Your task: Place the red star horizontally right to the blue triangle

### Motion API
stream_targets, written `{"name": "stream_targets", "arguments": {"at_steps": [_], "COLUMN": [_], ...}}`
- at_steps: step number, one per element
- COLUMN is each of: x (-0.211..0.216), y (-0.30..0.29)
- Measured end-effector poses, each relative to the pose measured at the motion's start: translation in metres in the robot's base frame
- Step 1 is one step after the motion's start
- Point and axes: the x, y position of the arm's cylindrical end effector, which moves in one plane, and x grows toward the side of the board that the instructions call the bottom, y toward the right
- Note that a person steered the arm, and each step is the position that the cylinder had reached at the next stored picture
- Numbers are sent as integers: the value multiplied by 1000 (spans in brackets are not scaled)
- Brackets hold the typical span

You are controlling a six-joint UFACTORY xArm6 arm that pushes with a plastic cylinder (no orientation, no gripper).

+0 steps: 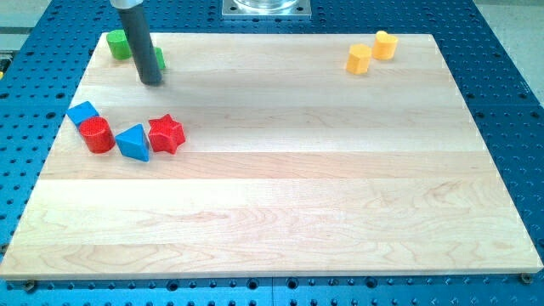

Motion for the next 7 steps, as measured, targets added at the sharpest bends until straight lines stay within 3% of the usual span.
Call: {"name": "stream_targets", "arguments": {"at_steps": [1,2,3,5,6,7], "x": [34,60,77,139,87,115], "y": [59,57,0,138,95,32]}}
